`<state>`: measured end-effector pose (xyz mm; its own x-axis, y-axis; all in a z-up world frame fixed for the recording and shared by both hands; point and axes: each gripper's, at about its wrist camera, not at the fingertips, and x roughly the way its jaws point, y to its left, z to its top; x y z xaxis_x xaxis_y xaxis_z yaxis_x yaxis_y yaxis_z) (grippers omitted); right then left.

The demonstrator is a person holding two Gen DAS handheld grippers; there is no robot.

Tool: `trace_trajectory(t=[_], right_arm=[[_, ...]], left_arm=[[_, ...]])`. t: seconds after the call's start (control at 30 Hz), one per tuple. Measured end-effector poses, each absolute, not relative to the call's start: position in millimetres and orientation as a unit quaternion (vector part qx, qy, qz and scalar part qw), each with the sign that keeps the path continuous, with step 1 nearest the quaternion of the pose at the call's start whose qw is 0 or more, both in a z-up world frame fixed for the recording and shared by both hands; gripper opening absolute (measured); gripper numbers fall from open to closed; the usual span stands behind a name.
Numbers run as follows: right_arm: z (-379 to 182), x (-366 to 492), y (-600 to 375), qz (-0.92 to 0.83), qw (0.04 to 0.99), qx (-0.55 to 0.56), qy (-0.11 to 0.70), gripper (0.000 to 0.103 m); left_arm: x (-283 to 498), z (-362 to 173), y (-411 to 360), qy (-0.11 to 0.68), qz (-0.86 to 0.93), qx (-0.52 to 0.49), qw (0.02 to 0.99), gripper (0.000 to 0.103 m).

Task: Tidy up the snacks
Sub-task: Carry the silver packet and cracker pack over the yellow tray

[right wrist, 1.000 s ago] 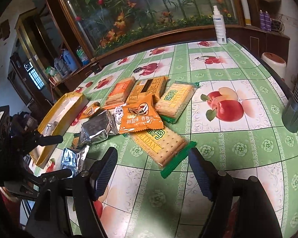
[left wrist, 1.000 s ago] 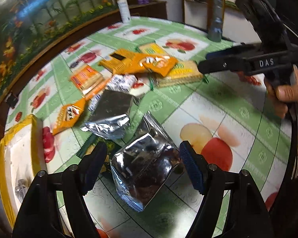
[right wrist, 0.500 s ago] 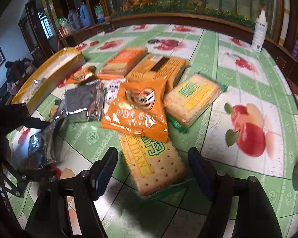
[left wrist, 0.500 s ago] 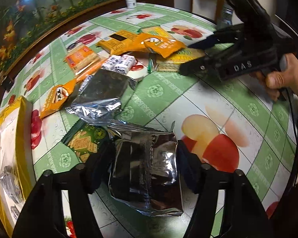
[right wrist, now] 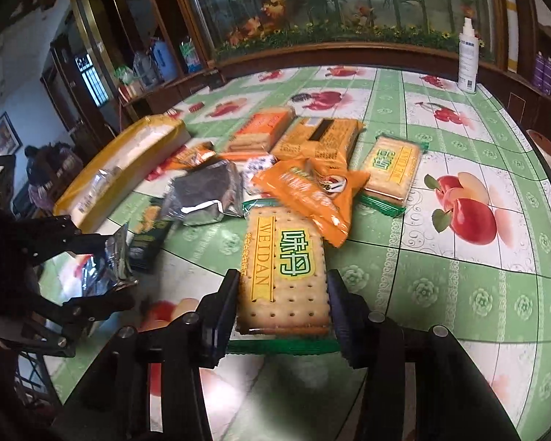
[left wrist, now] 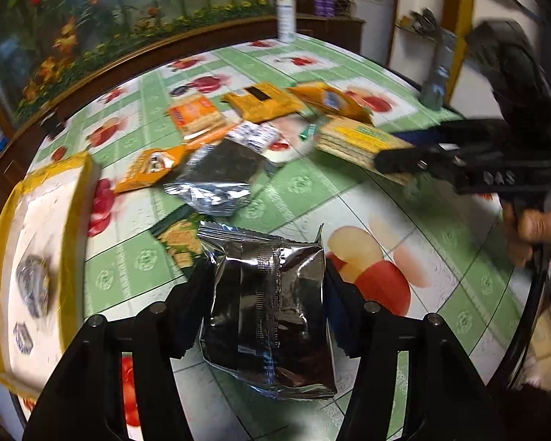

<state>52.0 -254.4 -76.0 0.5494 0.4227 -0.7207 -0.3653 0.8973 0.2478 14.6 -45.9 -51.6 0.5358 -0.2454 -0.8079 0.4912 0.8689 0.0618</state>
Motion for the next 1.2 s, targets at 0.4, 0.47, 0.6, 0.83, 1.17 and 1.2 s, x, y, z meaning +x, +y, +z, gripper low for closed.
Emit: trace_trajectory(t=[0.4, 0.47, 0.6, 0.83, 1.17, 1.2], right_arm=[[-44.1, 35.2, -215.4, 0.261, 0.885, 0.026, 0.385, 0.048], [-42.7, 35.5, -208.4, 0.269, 0.883, 0.027, 0.383, 0.048], [-40.4, 38.0, -191.8, 0.284, 0.879, 0.023, 0.382, 0.048], [-36.7, 41.1, -165.2, 0.304, 0.873, 0.016, 0.380, 0.048], [-34.8, 48.5, -133.2, 0.325, 0.864, 0.002, 0.383, 0.048], [-34.7, 49.1, -130.3, 0.327, 0.864, 0.001, 0.383, 0.048]], left_arm=[[14.5, -31.2, 16.7, 0.415, -0.107, 0.068, 0.901, 0.057], [14.9, -29.2, 26.7, 0.412, -0.093, 0.060, 0.904, 0.057], [15.2, -27.2, 42.2, 0.411, -0.071, 0.047, 0.908, 0.057], [16.5, -23.4, 68.5, 0.406, -0.039, 0.022, 0.913, 0.057], [17.3, -22.3, 96.3, 0.403, -0.017, 0.001, 0.915, 0.057], [17.4, -21.8, 98.6, 0.402, -0.015, 0.000, 0.916, 0.057]])
